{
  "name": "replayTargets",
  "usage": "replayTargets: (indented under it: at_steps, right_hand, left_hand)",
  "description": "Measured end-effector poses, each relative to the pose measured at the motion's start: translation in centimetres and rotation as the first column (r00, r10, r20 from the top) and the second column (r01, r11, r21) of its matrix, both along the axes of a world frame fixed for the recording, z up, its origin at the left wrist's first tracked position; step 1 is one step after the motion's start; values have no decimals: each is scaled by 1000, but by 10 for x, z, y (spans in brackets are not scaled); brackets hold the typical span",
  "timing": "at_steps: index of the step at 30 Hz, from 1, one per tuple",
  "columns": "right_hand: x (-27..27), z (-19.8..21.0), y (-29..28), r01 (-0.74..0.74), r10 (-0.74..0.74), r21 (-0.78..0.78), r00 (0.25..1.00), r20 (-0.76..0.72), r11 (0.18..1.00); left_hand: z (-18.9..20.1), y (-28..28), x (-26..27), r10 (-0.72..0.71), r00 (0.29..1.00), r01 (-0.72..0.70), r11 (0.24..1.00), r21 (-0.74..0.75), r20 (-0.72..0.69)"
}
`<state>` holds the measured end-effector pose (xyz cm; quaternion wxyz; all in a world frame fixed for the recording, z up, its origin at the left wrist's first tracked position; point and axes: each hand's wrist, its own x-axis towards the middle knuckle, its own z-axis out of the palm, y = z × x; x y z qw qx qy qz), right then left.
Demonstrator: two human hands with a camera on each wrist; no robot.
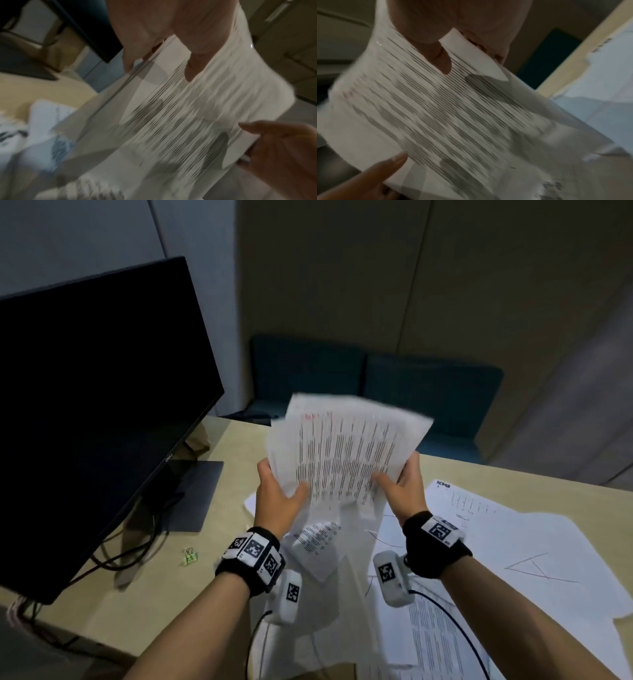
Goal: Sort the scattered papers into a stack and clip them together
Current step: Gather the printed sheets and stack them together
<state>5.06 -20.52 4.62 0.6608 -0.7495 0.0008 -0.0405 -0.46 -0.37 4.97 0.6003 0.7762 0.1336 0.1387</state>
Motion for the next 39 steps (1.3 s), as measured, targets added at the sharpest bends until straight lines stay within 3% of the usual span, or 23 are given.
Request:
replayTargets:
  at_steps: [4,9,13,15,18,24,27,30,33,35,37,39]
  right_hand:
    - [2,-16,2,-19,17,-12,990,-137,1000]
    - [4,-40,6,-35,1,-220,988,-152,975]
    - [16,-37,-1,148,-188,-249,972,-144,957]
    - [24,-34,-13,242,-296,-299,943,-150,923]
    - [31,-32,-35,275,-394,-433,894,-212,858]
    - [17,-57,-65,49,-389,-696,856,-340,717]
    - [5,-73,-69,-64,-374,-744,834,-405,665]
    - [-1,-83,-70,-173,-342,-756,813,-471,631]
    - [-2,-92,-71,-282,-277,-747,803,-527,603]
    - [-2,-100,-71,-347,-245,-736,788,-565,581]
    - [-3,-107,-70,-371,-228,-715,774,-591,593]
    - [-4,-112,-67,-385,-209,-691,764,-611,612]
  left_hand:
    - [-22,1,8,-4,988,-11,995,-96,-156]
    - [-38,5,19,24,951,-31,999,-16,-309]
    - [-44,7,23,47,935,-19,996,82,-351]
    - [-54,11,23,61,872,-5,993,117,-486]
    - [-80,21,17,66,679,-30,998,63,-731]
    - [-104,9,-12,-56,560,-231,947,-221,-826]
    - [-115,1,-11,-89,566,-307,900,-309,-819]
    - [-121,-2,-6,-88,578,-290,907,-306,-811]
    - [-112,-2,0,13,602,-185,975,-124,-799]
    - [-94,-1,8,140,687,-68,989,129,-713]
    - [-68,-1,18,245,811,-2,909,416,-532]
    - [-34,-4,26,254,884,51,784,619,-394]
